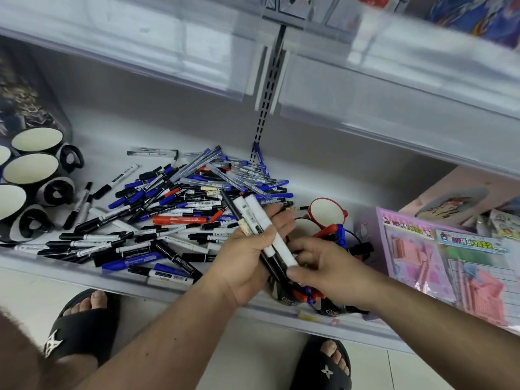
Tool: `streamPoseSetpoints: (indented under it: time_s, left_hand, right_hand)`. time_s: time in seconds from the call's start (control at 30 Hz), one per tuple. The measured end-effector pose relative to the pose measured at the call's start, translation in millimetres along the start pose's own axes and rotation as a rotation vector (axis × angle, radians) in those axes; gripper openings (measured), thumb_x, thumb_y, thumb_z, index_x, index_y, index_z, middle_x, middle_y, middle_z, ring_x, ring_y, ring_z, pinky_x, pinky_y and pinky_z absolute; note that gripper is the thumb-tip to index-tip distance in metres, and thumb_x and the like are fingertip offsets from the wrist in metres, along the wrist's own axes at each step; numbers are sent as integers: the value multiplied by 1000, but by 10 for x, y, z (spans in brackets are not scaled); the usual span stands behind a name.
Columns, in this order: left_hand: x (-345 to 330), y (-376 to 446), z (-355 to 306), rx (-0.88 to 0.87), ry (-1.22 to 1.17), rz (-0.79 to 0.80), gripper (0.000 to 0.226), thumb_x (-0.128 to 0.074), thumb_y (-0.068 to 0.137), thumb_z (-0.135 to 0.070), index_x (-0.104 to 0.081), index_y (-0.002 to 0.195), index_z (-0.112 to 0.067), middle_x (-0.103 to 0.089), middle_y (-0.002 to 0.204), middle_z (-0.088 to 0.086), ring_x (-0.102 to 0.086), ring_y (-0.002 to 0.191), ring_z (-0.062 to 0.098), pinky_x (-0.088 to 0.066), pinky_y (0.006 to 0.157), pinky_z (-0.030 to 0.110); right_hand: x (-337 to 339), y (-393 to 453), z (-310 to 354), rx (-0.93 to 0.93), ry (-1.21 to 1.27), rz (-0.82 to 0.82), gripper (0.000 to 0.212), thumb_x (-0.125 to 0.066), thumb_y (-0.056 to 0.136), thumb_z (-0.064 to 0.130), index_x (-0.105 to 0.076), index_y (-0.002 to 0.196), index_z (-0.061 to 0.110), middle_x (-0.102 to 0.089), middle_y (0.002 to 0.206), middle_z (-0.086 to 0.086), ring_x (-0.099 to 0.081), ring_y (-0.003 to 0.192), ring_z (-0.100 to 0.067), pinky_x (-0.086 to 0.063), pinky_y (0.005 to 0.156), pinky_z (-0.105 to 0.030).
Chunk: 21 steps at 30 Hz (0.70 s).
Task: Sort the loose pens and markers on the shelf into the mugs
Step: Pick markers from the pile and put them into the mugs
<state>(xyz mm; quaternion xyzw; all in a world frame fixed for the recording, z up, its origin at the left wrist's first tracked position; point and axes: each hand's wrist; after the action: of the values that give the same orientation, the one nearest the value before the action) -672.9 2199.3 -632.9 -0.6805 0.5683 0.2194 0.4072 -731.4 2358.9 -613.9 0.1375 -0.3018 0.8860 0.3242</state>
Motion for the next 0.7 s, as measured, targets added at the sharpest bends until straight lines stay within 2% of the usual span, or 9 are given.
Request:
streamPoseSetpoints:
  time_s: [0.07, 0.17, 0.2, 0.27, 0.33, 0.47, 0.57, 0.63, 0.7]
  left_hand:
    - [37, 57, 8, 31, -61, -81, 28, -43, 101, -9, -59, 123, -13, -71, 117, 5, -66, 112, 20, -48, 99, 43]
    - [79, 120, 13, 79, -88, -151, 26, -44, 103, -20, -61, 119, -9, -71, 119, 7, -68, 108, 23, -50, 95, 46]
    - [79, 132, 11, 84, -103, -153, 26, -43, 103, -22, -60, 119, -12, -71, 118, 6, -69, 108, 23, -51, 94, 46]
    - [66, 149, -2, 85, -130, -139, 27, -39, 104, -24, -57, 123, -18, -71, 118, 2, -69, 107, 22, -51, 93, 49]
    - [55, 165, -29, 91, -149, -118, 29, -39, 103, -26, -55, 126, -21, -71, 118, 1, -70, 105, 21, -51, 91, 50]
    - [76, 209, -65, 129, -251, -134, 30, -36, 105, -31, -56, 127, -24, -73, 112, 1, -72, 98, 19, -51, 88, 51]
    - [113, 238, -70, 143, -313, -181, 34, -37, 105, -32, -53, 134, -22, -75, 104, 2, -72, 87, 20, -53, 85, 47]
    - [131, 239, -64, 136, -330, -201, 38, -41, 103, -32, -50, 138, -21, -74, 97, 2, -70, 81, 20, -54, 80, 41]
    - [127, 222, -57, 144, -339, -213, 40, -44, 101, -31, -51, 139, -23, -73, 94, 0, -70, 79, 18, -55, 77, 38]
  right_hand:
    - [39, -14, 37, 57, -44, -142, 21, -66, 92, 14, -63, 107, 28, -74, 87, 5, -68, 72, -14, -55, 73, -38]
    - [321, -22, 155, 68, -25, -493, 11, -66, 92, 17, -67, 89, 27, -65, 60, 9, -45, 40, -6, -37, 44, -22]
    - [467, 0, 171, 67, -19, -603, 8, -66, 93, 19, -68, 88, 25, -63, 57, 5, -42, 37, -10, -34, 41, -20]
    - [761, 93, 142, 60, -115, -761, 8, -65, 93, 25, -71, 95, 20, -62, 64, -1, -48, 43, -19, -37, 44, -21]
    - [999, 205, 65, 13, -304, -831, 15, -63, 93, 27, -70, 102, 17, -58, 71, 6, -51, 58, -15, -36, 53, -20]
    - [1247, 504, -266, -110, -564, -774, 21, -54, 97, 24, -65, 111, 13, -66, 106, -10, -59, 91, -29, -37, 73, -26]
    - [1260, 784, -596, -192, -662, -679, 25, -44, 99, 19, -63, 111, 7, -63, 116, -20, -59, 103, -35, -42, 79, -31]
    - [1193, 921, -758, -247, -789, -517, 27, -38, 98, 12, -61, 109, 3, -62, 116, -20, -57, 103, -34, -46, 80, -32]
    - [1111, 995, -807, -305, -867, -364, 28, -40, 97, 7, -58, 118, 1, -58, 122, -16, -54, 109, -32, -46, 87, -31]
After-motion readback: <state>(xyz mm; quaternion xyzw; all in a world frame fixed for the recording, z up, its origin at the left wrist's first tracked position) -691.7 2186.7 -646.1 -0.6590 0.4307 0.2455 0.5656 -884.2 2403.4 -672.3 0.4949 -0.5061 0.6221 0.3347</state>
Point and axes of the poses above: each hand's wrist, its own y-axis towards the middle knuckle, its own x-axis out of the back of the hand, z = x × y
